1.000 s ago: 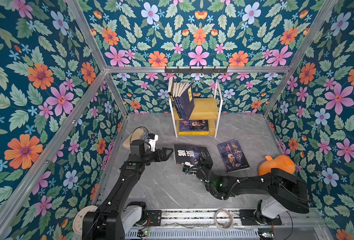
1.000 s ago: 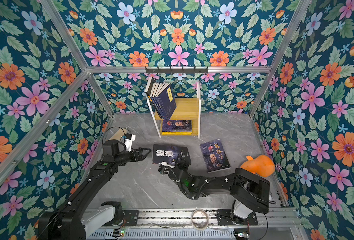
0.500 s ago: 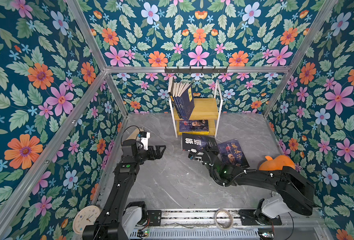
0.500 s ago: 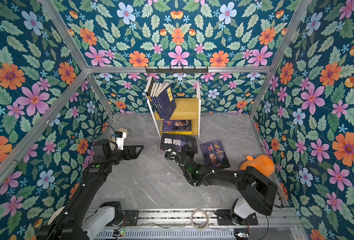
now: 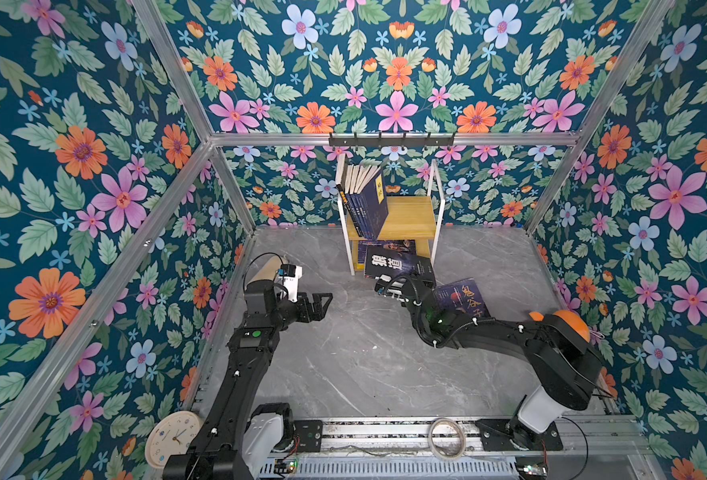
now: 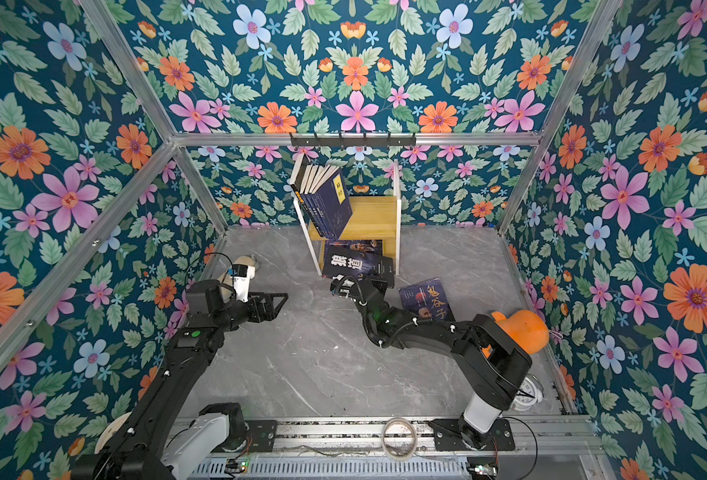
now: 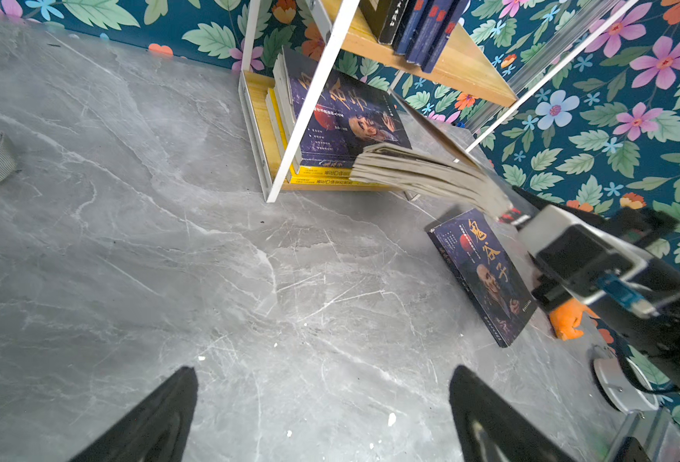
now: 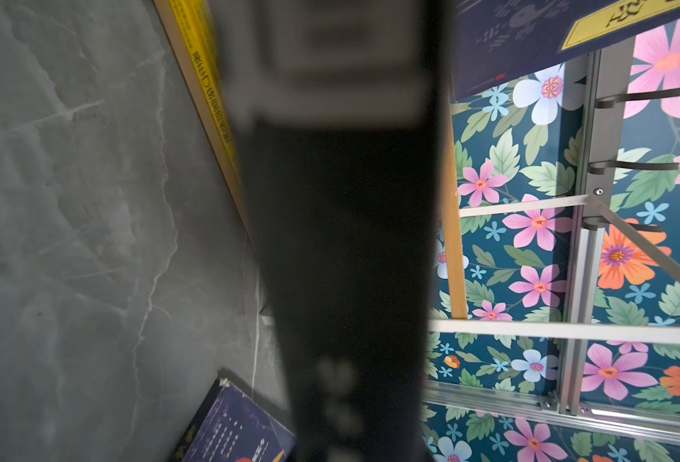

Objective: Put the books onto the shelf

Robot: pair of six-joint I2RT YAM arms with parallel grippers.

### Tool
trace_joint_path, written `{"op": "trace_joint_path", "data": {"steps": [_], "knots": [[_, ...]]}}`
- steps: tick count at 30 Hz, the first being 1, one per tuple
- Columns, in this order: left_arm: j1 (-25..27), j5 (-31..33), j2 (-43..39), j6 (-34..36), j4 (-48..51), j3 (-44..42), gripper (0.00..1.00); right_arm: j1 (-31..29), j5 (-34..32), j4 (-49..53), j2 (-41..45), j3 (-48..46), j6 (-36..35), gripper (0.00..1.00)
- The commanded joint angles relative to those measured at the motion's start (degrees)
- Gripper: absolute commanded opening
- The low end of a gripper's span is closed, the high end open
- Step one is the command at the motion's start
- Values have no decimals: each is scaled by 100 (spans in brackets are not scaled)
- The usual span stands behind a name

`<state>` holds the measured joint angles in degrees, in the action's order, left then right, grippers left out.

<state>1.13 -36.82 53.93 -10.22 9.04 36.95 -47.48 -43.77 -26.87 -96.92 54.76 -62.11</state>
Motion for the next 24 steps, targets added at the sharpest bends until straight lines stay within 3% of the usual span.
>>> {"op": "trace_joint_path", "data": {"steps": [1, 24], "knots": [[2, -205, -23, -46, -11, -70, 100, 94, 40, -502, -153, 202, -118, 0], [37, -327, 3, -202, -196, -133, 100, 547, 390, -653, -1421, 1386, -241, 0]]}}
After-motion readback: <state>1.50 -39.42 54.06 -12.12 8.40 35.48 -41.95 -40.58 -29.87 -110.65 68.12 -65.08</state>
